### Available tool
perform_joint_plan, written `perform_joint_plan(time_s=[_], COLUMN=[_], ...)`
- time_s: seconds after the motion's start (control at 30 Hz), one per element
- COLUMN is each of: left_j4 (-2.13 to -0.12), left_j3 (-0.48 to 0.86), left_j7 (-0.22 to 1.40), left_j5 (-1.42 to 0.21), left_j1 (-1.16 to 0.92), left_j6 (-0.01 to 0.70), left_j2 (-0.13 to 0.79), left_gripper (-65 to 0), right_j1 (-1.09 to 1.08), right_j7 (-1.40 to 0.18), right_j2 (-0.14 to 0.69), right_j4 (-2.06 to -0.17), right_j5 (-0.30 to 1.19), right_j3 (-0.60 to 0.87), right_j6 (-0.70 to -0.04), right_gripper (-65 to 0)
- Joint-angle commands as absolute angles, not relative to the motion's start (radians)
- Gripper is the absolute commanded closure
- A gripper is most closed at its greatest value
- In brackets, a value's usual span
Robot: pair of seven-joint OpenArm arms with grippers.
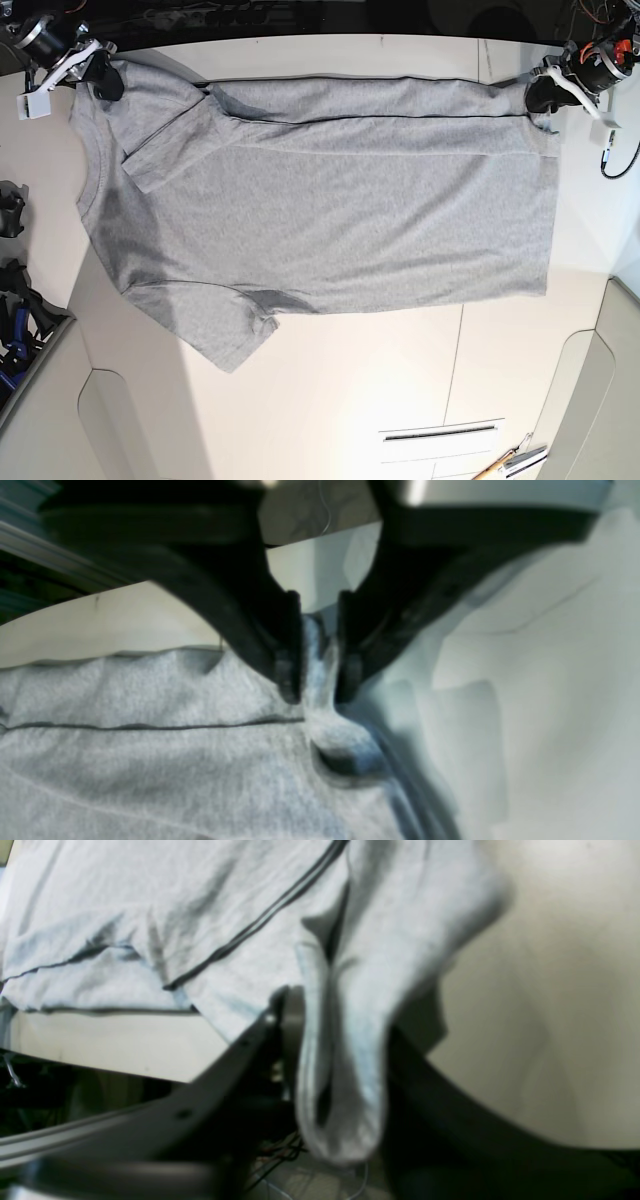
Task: Fold the T-shirt properly
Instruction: 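Drag the folded edge further and release both grippers, then move both grippers to the opposite shirt edge and grasp it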
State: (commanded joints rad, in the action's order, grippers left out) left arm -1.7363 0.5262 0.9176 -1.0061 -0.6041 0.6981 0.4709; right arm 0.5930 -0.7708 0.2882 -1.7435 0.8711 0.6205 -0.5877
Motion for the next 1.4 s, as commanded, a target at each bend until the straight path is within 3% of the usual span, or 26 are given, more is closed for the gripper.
perform_joint_plan(time_s=[0.13, 0.33, 0.47, 0.53, 0.93, 1.03, 1.13, 1.4], left_j4=[-1.736, -1.736, -1.736, -1.736, -1.736, -1.736, -1.736, -1.735], left_j3=[0.546, 0.634, 0.680, 0.696, 0.775, 0.775, 0.775, 0.770], left_j7=[0.917, 0.933, 0.974, 0.974, 0.989, 0.984, 0.980, 0.966], left_j5=[-1.008, -1.098, -1.148, -1.148, -1.171, -1.170, -1.169, -1.116], left_j1=[-0.604, -0.604, -0.604, -0.604, -0.595, -0.571, -0.537, -0.383], left_j6=[0.698, 0.698, 0.698, 0.698, 0.698, 0.698, 0.698, 0.698], left_j2=[0.471, 0.471, 0.471, 0.471, 0.475, 0.489, 0.495, 0.499], left_gripper=[-17.2, -28.8, -28.8, -28.8, -29.1, -35.1, -35.9, -35.9], right_j1=[0.590, 0.590, 0.590, 0.590, 0.494, 0.431, 0.358, 0.092], right_j7=[-0.770, -0.766, -0.766, -0.763, -0.733, -0.722, -0.717, -0.654], right_j2=[0.295, 0.365, 0.371, 0.371, 0.385, 0.403, 0.420, 0.458], right_j4=[-1.744, -1.744, -1.744, -1.744, -1.743, -1.742, -1.736, -1.512], right_j5=[0.872, 0.875, 0.871, 0.858, 0.833, 0.817, 0.800, 0.757], right_j3=[0.683, 0.717, 0.719, 0.722, 0.849, 0.849, 0.848, 0.744], right_j6=[-0.587, -0.588, -0.587, -0.583, -0.572, -0.553, -0.549, -0.550], right_gripper=[-19.1, -19.2, -33.9, -37.1, -37.1, -37.1, -37.1, -37.1])
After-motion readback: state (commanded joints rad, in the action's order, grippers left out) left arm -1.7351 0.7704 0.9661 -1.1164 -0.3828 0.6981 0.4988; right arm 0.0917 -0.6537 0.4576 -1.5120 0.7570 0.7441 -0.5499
